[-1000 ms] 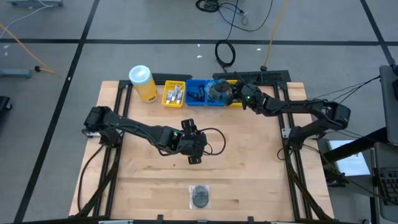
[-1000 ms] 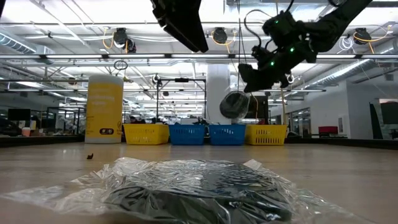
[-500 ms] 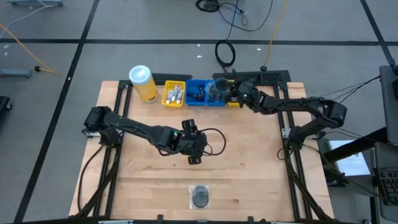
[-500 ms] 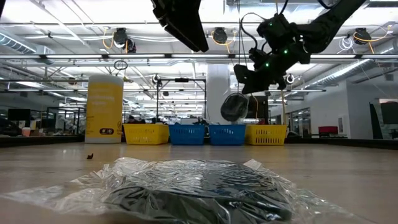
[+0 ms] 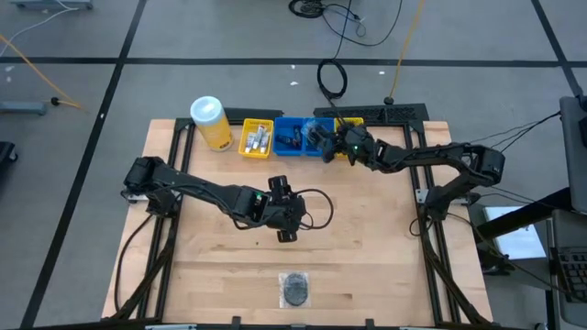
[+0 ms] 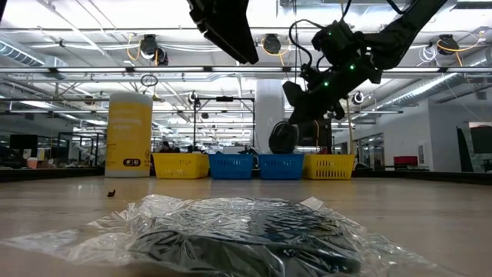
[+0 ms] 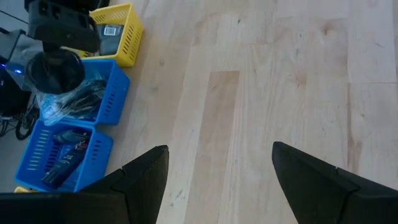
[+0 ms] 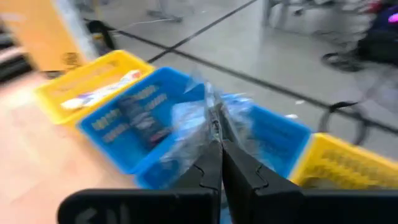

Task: Pick & Place Travel size toiletries
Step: Put the hairbrush into the right blue bin

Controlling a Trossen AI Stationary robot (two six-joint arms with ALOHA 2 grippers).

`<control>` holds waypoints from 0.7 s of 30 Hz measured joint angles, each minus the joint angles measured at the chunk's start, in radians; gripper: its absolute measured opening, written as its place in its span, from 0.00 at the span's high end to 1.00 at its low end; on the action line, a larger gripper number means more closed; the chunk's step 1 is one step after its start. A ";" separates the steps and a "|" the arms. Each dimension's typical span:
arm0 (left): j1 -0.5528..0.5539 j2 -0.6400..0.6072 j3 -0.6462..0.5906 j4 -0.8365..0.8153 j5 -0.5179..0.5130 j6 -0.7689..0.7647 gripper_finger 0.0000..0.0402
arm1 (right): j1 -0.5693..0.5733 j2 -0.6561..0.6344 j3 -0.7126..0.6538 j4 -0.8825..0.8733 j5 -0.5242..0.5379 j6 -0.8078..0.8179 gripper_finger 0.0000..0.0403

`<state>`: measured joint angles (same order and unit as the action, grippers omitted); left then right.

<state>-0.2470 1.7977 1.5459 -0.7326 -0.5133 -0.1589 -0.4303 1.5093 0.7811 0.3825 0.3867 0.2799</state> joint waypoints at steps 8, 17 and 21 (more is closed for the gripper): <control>0.000 0.000 0.000 0.002 0.000 0.005 0.29 | 0.021 0.028 0.000 0.006 -0.084 0.057 1.00; 0.002 0.000 0.000 0.004 0.002 0.007 0.29 | -0.005 0.101 0.000 0.149 -0.144 0.079 1.00; 0.003 0.000 0.000 0.004 0.017 0.007 0.29 | -0.038 0.127 0.000 0.172 -0.182 0.100 1.00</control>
<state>-0.2443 1.7977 1.5459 -0.7288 -0.4961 -0.1516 -0.4686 1.6362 0.7807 0.5549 0.2044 0.3797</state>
